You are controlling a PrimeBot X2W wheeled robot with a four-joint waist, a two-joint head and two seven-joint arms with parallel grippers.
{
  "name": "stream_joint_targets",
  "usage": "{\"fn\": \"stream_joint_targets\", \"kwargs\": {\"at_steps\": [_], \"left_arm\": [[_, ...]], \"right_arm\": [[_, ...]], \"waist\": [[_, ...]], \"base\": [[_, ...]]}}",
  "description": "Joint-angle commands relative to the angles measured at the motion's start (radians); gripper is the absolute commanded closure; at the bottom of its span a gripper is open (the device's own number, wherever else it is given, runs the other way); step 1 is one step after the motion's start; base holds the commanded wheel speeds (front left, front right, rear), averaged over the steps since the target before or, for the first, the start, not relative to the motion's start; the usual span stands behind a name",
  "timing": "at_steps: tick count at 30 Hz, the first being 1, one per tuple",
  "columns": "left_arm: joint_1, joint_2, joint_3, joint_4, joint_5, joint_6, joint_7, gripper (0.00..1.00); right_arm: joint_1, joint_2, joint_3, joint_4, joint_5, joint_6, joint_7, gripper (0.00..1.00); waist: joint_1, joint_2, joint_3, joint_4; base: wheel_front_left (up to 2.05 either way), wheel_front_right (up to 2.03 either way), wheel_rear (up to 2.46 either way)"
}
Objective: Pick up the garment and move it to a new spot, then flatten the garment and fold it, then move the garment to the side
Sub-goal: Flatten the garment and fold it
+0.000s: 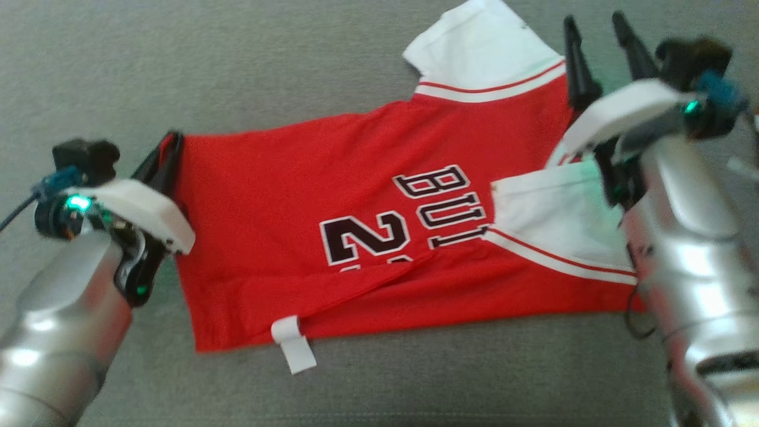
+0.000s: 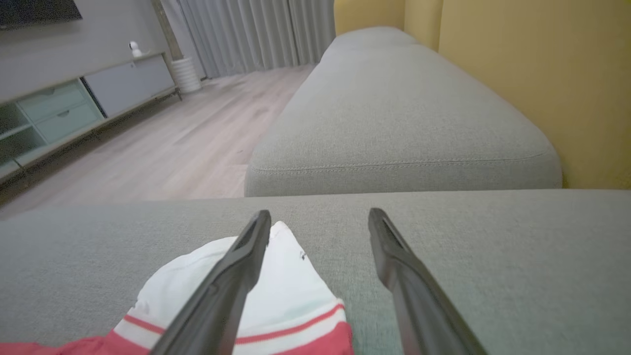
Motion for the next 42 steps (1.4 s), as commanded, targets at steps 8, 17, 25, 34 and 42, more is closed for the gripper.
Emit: {"fn": "stream_joint_targets", "kwargs": {"at_steps": [8, 17, 25, 34, 42], "left_arm": [[-0.173, 0.023, -0.029, -0.025, 0.019, 0.002, -0.135, 1.00], [-0.252, -0.036, -0.119, -0.002, -0.005, 0.002, -0.163, 1.00], [-0.292, -0.078, -0.178, 0.002, -0.038, 0.002, -0.176, 1.00], [-0.306, -0.089, -0.176, -0.013, -0.035, 0.002, -0.177, 1.00], [-0.305, -0.084, -0.145, -0.016, -0.025, 0.002, -0.177, 1.00]], "right_arm": [[-0.212, -0.065, 0.075, 0.123, -0.027, 0.002, 0.168, 0.00], [-0.323, -0.132, 0.146, 0.254, -0.010, 0.002, 0.331, 0.00], [-0.365, -0.166, 0.226, 0.299, 0.060, 0.002, 0.420, 0.00], [-0.356, -0.178, 0.315, 0.319, 0.117, 0.002, 0.480, 0.22], [-0.381, -0.220, 0.346, 0.298, 0.113, 0.002, 0.373, 1.00]], "waist": [[-0.0001, 0.0000, 0.034, 0.105], [-0.0001, 0.0000, 0.085, 0.179], [-0.0001, 0.0000, 0.123, 0.232], [-0.0001, 0.0000, 0.132, 0.249], [-0.0001, 0.0000, 0.137, 0.242]], "base": [[0.00, 0.00, 0.00], [0.00, 0.00, 0.00], [0.00, 0.00, 0.00], [0.00, 0.00, 0.00], [0.00, 0.00, 0.00]]}}
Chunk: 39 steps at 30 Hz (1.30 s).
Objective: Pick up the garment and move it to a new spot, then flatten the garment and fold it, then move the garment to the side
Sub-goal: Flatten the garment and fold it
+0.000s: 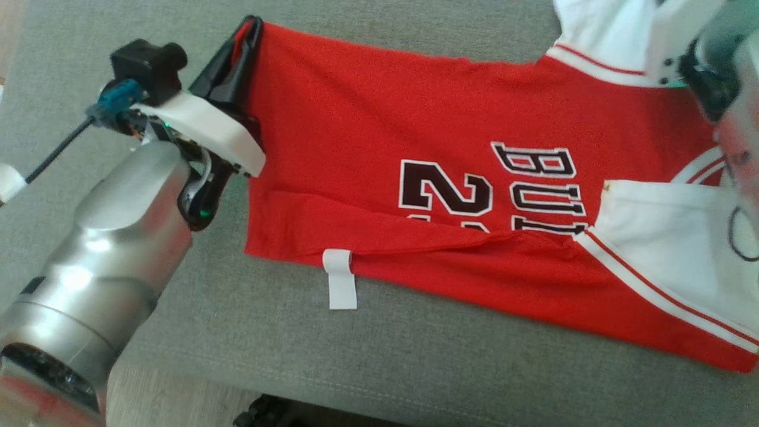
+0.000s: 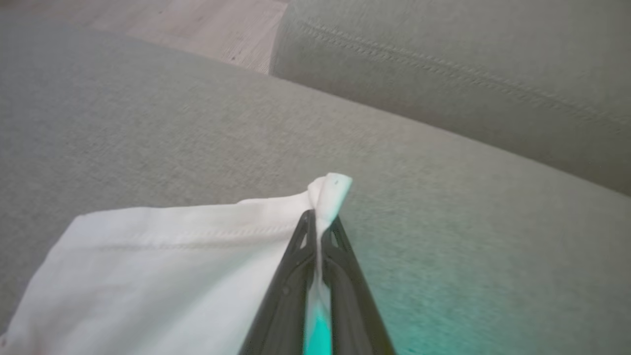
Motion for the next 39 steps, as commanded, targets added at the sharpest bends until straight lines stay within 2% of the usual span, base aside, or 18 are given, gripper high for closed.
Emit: {"fn": "stream_joint_targets", "kwargs": {"at_steps": [1, 5, 10, 19, 22, 26, 28, 33, 39], "left_arm": [[-0.042, 0.045, 0.057, -0.017, 0.015, 0.002, -0.010, 1.00], [-0.036, 0.048, 0.112, -0.025, 0.044, 0.002, -0.010, 1.00], [-0.016, 0.059, 0.191, -0.037, 0.107, 0.002, -0.010, 1.00], [0.082, 0.068, 0.298, -0.050, 0.254, 0.002, -0.010, 1.00], [0.162, 0.070, 0.342, -0.050, 0.318, 0.002, -0.010, 1.00], [0.225, 0.069, 0.391, -0.047, 0.362, 0.002, -0.010, 1.00], [0.290, 0.058, 0.443, -0.050, 0.395, 0.002, -0.010, 1.00], [0.387, 0.039, 0.525, -0.047, 0.444, 0.002, -0.010, 1.00], [0.458, 0.007, 0.596, -0.040, 0.486, 0.006, -0.010, 1.00]], "right_arm": [[-0.019, -0.020, -0.003, -0.016, -0.022, 0.002, -0.052, 1.00], [-0.056, -0.037, -0.064, 0.020, -0.087, 0.002, -0.205, 1.00], [-0.076, -0.019, -0.152, 0.071, -0.143, 0.002, -0.351, 1.00], [-0.015, 0.058, -0.229, 0.100, -0.158, 0.002, -0.457, 1.00], [0.066, 0.086, -0.225, 0.053, -0.125, 0.002, -0.473, 1.00], [0.152, 0.088, -0.225, -0.014, -0.084, 0.002, -0.476, 1.00], [0.261, 0.078, -0.232, -0.106, -0.039, 0.002, -0.476, 1.00], [0.427, 0.078, -0.216, -0.230, 0.026, 0.002, -0.476, 1.00], [0.540, 0.083, -0.199, -0.285, 0.076, 0.002, -0.476, 1.00]], "waist": [[0.0000, 0.0000, 0.000, -0.005], [0.0000, 0.0000, -0.008, -0.024], [0.0000, 0.0000, -0.025, -0.059], [0.0000, 0.0000, -0.092, -0.129], [0.0000, 0.0000, -0.129, -0.159], [0.0000, 0.0000, -0.154, -0.180], [0.0000, 0.0000, -0.179, -0.197], [0.0000, 0.0000, -0.208, -0.220], [0.0000, 0.0000, -0.227, -0.224]], "base": [[0.00, 0.00, 0.00], [0.00, 0.00, 0.00], [0.00, 0.00, 0.00], [0.00, 0.00, 0.00], [0.00, 0.00, 0.00], [0.00, 0.00, 0.00], [0.00, 0.00, 0.00], [0.00, 0.00, 0.00], [0.00, 0.00, 0.00]]}}
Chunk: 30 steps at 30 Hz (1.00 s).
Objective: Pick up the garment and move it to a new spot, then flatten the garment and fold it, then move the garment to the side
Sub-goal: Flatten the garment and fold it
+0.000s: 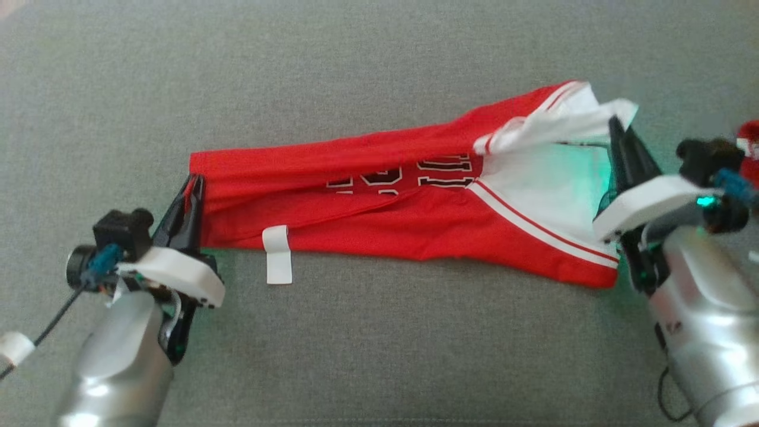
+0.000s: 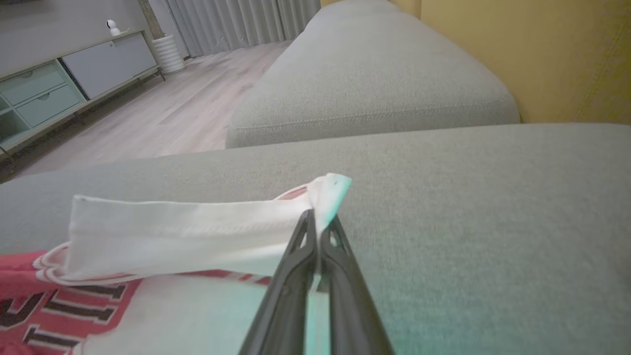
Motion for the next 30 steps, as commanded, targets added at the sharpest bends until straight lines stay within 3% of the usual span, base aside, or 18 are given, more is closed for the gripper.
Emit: {"fn": "stream_joint_targets", "kwargs": {"at_steps": [1, 2, 3, 4, 5, 6, 7, 14, 19, 25, 30], "left_arm": [[-0.005, 0.027, 0.064, -0.014, 0.015, 0.010, -0.009, 1.00], [0.008, 0.017, 0.081, -0.013, 0.023, 0.014, -0.009, 0.75], [0.022, 0.009, 0.096, -0.015, 0.033, 0.021, -0.010, 0.60], [0.038, 0.001, 0.110, -0.019, 0.045, 0.025, -0.010, 0.38], [0.054, -0.007, 0.124, -0.022, 0.056, 0.029, -0.010, 0.00], [0.070, -0.015, 0.140, -0.025, 0.065, 0.034, -0.010, 0.00], [0.087, -0.026, 0.156, -0.031, 0.075, 0.038, -0.010, 0.00], [0.235, -0.099, 0.316, -0.169, 0.170, 0.121, -0.010, 0.00], [0.350, -0.160, 0.418, -0.308, 0.262, 0.166, -0.010, 0.00], [0.458, -0.202, 0.458, -0.396, 0.346, 0.175, -0.010, 0.00], [0.513, -0.216, 0.469, -0.416, 0.373, 0.161, -0.010, 0.00]], "right_arm": [[0.018, 0.009, 0.015, -0.035, 0.016, 0.002, -0.013, 0.71], [0.035, 0.011, 0.016, -0.040, 0.027, 0.002, -0.013, 0.52], [0.051, 0.010, 0.018, -0.046, 0.035, 0.002, -0.013, 0.47], [0.067, 0.010, 0.017, -0.053, 0.044, 0.002, -0.013, 0.48], [0.083, 0.013, 0.017, -0.058, 0.057, 0.002, -0.012, 0.37], [0.098, 0.014, 0.013, -0.062, 0.068, 0.002, -0.011, 0.22], [0.113, 0.013, 0.010, -0.066, 0.076, 0.002, -0.011, 0.01], [0.205, 0.030, -0.079, -0.117, 0.104, 0.002, -0.013, 0.00], [0.276, 0.081, -0.196, -0.222, 0.004, 0.002, -0.013, 0.00], [0.383, 0.158, -0.312, -0.327, -0.173, 0.002, -0.013, 0.00], [0.440, 0.174, -0.329, -0.343, -0.217, 0.002, -0.013, 0.00]], "waist": [[0.0001, -0.0001, -0.009, 0.001], [0.0001, -0.0001, -0.014, 0.002], [0.0001, -0.0001, -0.019, 0.003], [0.0001, -0.0001, -0.024, 0.004], [0.0001, -0.0001, -0.030, 0.004], [0.0001, -0.0001, -0.037, 0.005], [0.0001, -0.0001, -0.045, 0.007], [0.0001, -0.0001, -0.120, 0.015], [0.0001, -0.0001, -0.182, 0.019], [0.0001, -0.0001, -0.248, 0.026], [0.0001, -0.0001, -0.265, 0.029]], "base": [[0.00, 0.00, 0.00], [0.00, 0.00, 0.00], [0.00, 0.00, 0.00], [0.00, 0.00, 0.00], [0.00, 0.00, 0.00], [0.00, 0.00, 0.00], [0.00, 0.00, 0.00], [0.00, 0.00, 0.00], [0.00, 0.00, 0.00], [0.00, 0.00, 0.00], [0.00, 0.00, 0.00]]}}
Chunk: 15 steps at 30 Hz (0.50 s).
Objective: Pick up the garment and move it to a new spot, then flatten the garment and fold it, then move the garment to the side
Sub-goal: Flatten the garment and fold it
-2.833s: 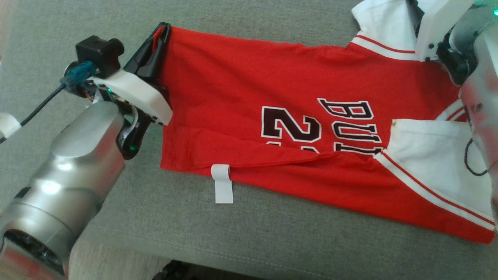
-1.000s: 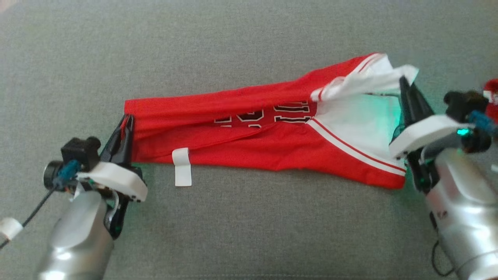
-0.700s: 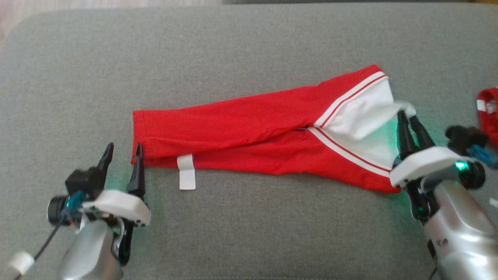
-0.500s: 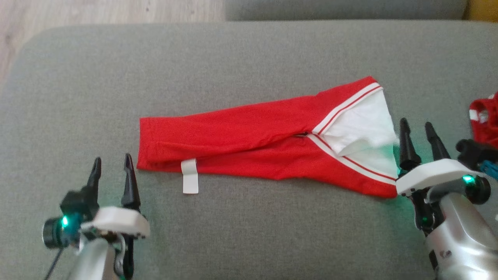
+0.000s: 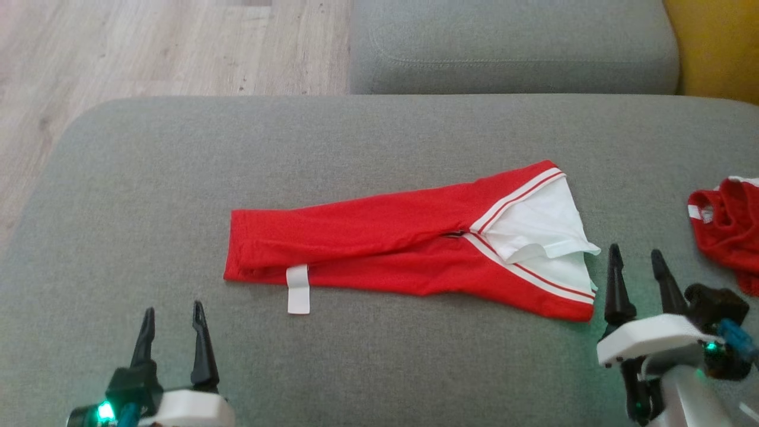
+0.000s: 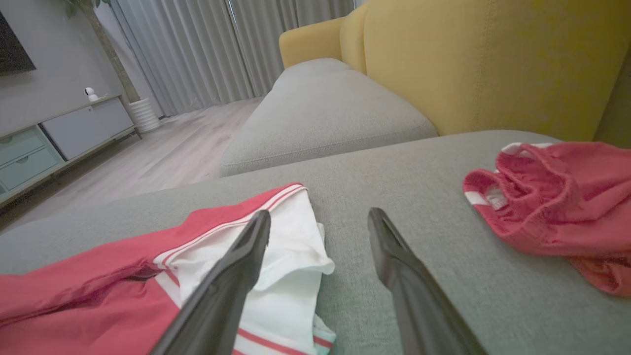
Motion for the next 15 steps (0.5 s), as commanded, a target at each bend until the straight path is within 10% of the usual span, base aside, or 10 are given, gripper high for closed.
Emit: {"fn": "stream_joint_targets", "kwargs": {"at_steps": [1, 15], "left_arm": [[-0.026, 0.003, 0.037, -0.037, 0.011, -0.006, -0.010, 0.00], [-0.049, -0.005, 0.004, -0.029, 0.002, -0.037, -0.010, 0.00]], "right_arm": [[-0.027, 0.000, 0.032, -0.030, 0.017, 0.002, -0.011, 0.00], [-0.114, 0.000, 0.062, 0.079, 0.052, 0.002, -0.011, 0.00]], "waist": [[0.0003, -0.0001, -0.001, 0.002], [0.0003, -0.0001, 0.071, 0.015]], "base": [[0.00, 0.00, 0.00], [0.00, 0.00, 0.00]]}}
